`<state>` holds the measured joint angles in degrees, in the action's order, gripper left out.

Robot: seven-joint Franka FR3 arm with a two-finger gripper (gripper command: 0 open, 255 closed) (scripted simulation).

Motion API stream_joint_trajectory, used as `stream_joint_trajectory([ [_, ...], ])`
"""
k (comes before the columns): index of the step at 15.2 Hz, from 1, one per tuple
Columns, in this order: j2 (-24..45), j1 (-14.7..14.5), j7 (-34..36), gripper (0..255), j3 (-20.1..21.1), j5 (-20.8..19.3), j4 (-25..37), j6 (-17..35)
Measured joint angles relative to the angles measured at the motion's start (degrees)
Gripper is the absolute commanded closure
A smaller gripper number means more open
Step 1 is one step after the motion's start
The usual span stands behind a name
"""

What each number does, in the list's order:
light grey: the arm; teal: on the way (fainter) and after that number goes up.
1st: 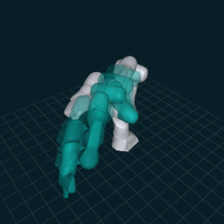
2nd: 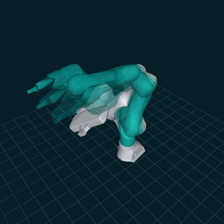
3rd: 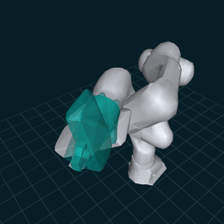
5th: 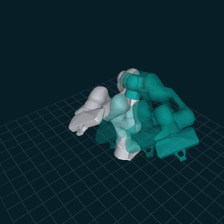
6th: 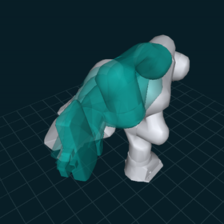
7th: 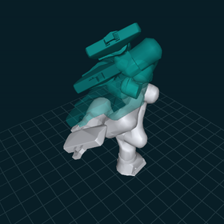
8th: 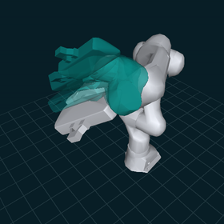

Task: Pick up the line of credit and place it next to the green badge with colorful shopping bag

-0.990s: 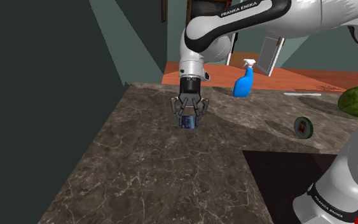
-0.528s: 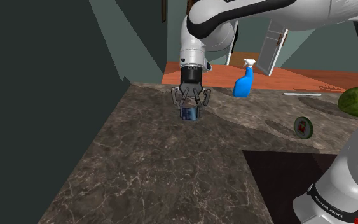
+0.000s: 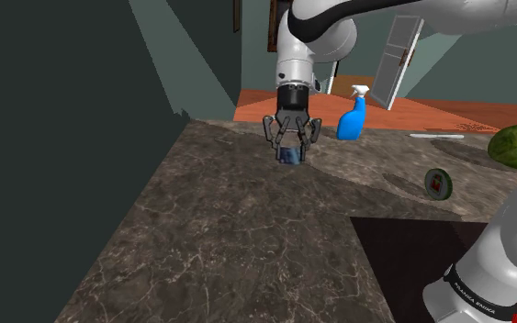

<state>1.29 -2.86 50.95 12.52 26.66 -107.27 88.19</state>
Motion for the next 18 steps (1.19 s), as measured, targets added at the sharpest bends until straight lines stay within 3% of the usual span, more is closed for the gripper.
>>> stream_joint_trajectory([
  [9,-14.04,5.01,-10.31,255,-5.84,-2.59,-14.75,-3.86],
  [18,-22.77,10.32,-20.55,255,-13.29,-9.72,-22.11,-9.05],
])
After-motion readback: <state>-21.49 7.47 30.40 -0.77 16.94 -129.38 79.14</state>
